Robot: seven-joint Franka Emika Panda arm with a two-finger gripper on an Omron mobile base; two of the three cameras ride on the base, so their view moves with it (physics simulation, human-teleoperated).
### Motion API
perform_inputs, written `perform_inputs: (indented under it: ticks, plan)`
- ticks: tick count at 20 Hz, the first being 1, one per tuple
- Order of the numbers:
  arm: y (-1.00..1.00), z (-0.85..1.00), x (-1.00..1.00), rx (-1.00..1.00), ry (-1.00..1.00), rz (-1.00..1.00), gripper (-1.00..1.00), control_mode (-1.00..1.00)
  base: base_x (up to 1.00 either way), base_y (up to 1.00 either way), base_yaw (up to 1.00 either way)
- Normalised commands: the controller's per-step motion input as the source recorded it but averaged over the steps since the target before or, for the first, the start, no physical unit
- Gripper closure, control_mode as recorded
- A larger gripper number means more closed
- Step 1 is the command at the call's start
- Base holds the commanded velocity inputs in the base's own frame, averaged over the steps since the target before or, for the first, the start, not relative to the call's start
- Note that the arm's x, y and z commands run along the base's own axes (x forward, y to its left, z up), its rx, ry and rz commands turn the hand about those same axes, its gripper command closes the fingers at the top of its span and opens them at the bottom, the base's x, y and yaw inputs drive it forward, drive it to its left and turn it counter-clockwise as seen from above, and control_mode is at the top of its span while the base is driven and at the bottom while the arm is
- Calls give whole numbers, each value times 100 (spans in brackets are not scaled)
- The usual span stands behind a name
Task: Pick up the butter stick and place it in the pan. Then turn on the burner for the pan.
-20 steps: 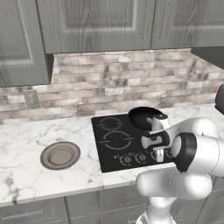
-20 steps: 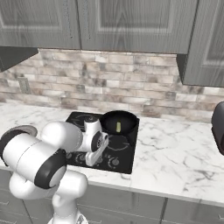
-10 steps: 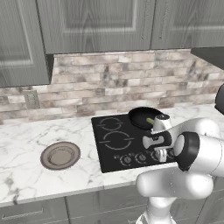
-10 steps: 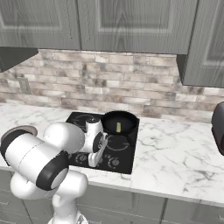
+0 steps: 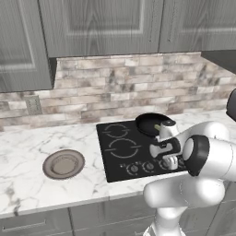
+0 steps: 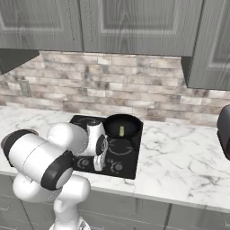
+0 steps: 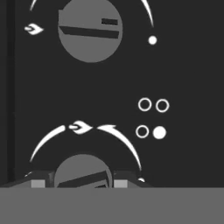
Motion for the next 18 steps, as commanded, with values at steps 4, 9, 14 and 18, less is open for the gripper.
perform_inputs:
  ticks: [4, 9, 14, 18]
  plan:
    - [-35, -86, -70, -11, -14, 46, 100, -100, 0, 0, 0]
    - [-26, -75, -68, -9, -14, 46, 100, -100, 0, 0, 0]
    - [-22, -65, -63, -7, -16, 47, 100, -100, 0, 0, 0]
    - [-22, -58, -56, -4, -14, 48, 100, -100, 0, 0, 0]
